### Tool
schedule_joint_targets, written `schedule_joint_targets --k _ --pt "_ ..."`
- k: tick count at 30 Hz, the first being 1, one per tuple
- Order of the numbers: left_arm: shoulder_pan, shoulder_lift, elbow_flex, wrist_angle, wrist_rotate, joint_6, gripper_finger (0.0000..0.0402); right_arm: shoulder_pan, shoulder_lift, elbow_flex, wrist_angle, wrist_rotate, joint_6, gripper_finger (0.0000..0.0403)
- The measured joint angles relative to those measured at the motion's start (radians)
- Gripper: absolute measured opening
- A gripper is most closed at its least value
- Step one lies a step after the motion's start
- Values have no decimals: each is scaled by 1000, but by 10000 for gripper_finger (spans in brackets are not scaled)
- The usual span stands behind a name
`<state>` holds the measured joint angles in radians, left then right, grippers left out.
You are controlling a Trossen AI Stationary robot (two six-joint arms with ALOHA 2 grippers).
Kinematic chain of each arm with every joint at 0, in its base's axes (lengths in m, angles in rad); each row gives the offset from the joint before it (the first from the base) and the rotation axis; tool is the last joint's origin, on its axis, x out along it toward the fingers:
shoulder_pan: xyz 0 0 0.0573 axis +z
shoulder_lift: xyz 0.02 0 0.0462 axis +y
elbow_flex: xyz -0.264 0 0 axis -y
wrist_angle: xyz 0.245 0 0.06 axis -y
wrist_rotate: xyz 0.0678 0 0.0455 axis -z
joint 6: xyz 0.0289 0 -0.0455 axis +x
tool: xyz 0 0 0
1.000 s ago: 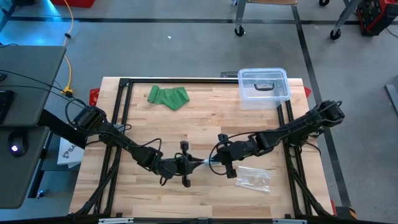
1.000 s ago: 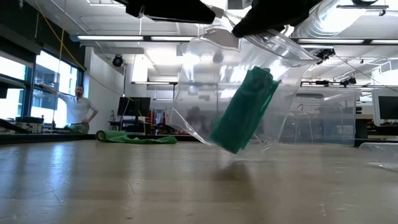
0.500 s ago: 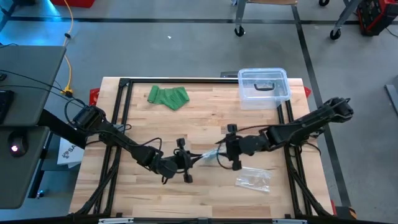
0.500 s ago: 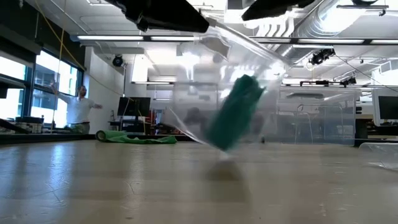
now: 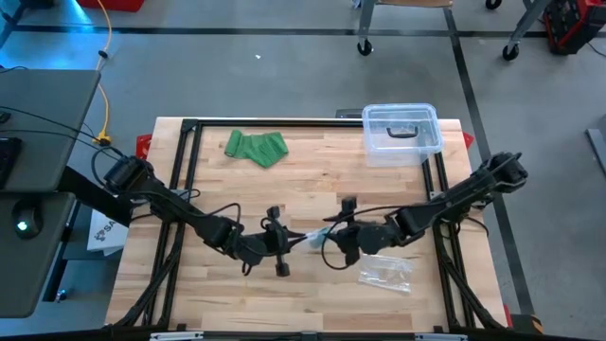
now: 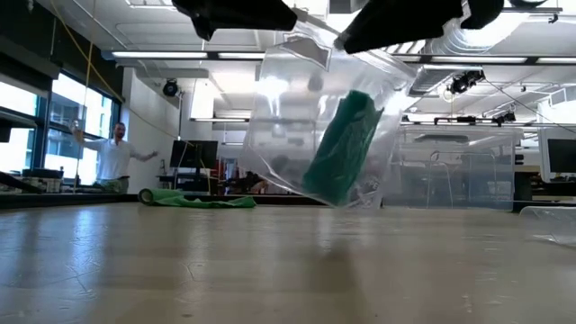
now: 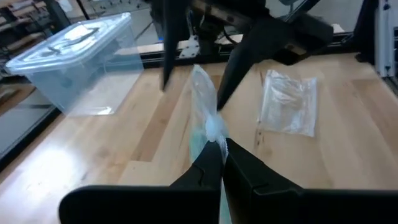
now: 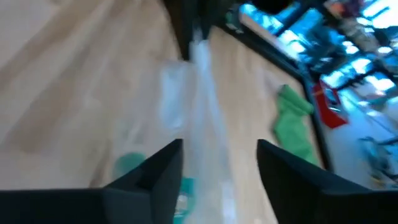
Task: Roll bandage
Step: Close the transparent zip bag
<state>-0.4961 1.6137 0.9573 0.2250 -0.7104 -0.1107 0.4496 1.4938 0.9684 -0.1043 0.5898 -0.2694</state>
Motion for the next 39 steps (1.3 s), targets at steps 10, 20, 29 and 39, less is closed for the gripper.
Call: schedule_joint_targets --k 10,20,29,39 --pt "4 -3 0 -31 25 -23 0 -5 -1 0 0 -132 24 10" --pt "-22 -3 0 -13 53 170 0 -153 -60 0 -31 -516 176 9" --pt "-21 -3 0 -20 -21 139 0 -172 -61 0 -39 -436 167 61" --pt "16 -2 0 -18 21 11 0 -93 -60 0 128 -285 113 167"
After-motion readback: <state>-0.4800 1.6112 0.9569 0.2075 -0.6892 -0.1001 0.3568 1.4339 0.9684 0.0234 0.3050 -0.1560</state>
